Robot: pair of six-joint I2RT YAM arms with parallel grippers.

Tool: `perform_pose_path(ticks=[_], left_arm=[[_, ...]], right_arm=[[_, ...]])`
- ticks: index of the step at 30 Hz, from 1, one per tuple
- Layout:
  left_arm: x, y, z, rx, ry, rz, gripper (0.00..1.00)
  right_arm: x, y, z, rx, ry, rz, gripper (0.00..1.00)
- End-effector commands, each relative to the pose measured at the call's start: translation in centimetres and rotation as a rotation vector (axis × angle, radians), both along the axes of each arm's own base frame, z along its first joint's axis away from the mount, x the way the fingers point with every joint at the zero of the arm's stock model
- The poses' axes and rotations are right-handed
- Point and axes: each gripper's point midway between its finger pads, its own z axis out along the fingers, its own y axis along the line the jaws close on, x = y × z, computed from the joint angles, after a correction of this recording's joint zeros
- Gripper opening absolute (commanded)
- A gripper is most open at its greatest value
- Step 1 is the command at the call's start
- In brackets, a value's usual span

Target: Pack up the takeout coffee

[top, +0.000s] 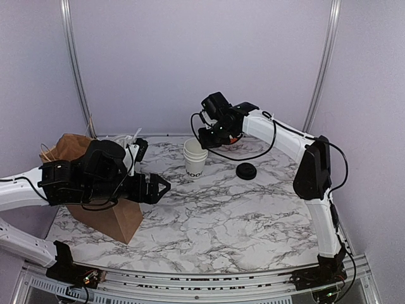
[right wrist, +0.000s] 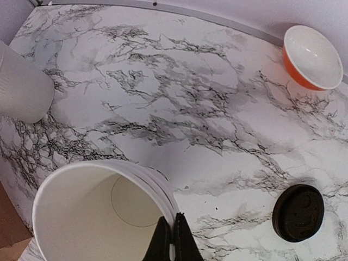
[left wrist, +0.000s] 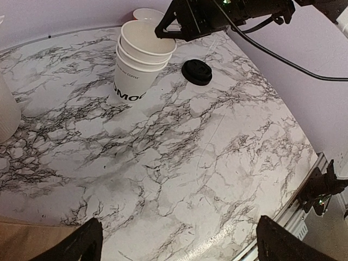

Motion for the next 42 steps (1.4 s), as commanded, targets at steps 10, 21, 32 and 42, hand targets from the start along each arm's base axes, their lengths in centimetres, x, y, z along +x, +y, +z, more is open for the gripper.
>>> perform_pose_path(ticks=[10, 21, 32, 42], left_arm=[[0.2, -1.1, 0.8, -0.034, -0.004, -0.020, 0.99], [0.3, -1.3, 0.7, -0.034, 0.003, -0.022, 0.99], [0.4, -1.8, 0.7, -0.032, 0.006, -0.027, 0.99], [0.4, -1.5, 0.8, -0.036, 0.002, -0.023, 0.99]], right_arm=[[-0.5, -1.0, 0.2, -0.003, 0.002, 0.010, 0.08], [-0.8, -1.5, 0.4, -0.013, -0.002, 0.002, 0.23], [-1.9, -0.8, 0.4, -0.016, 0.000, 0.020, 0.25], [-1.8, -0.6, -0.7, -0.023, 0.015, 0.017, 0.22]])
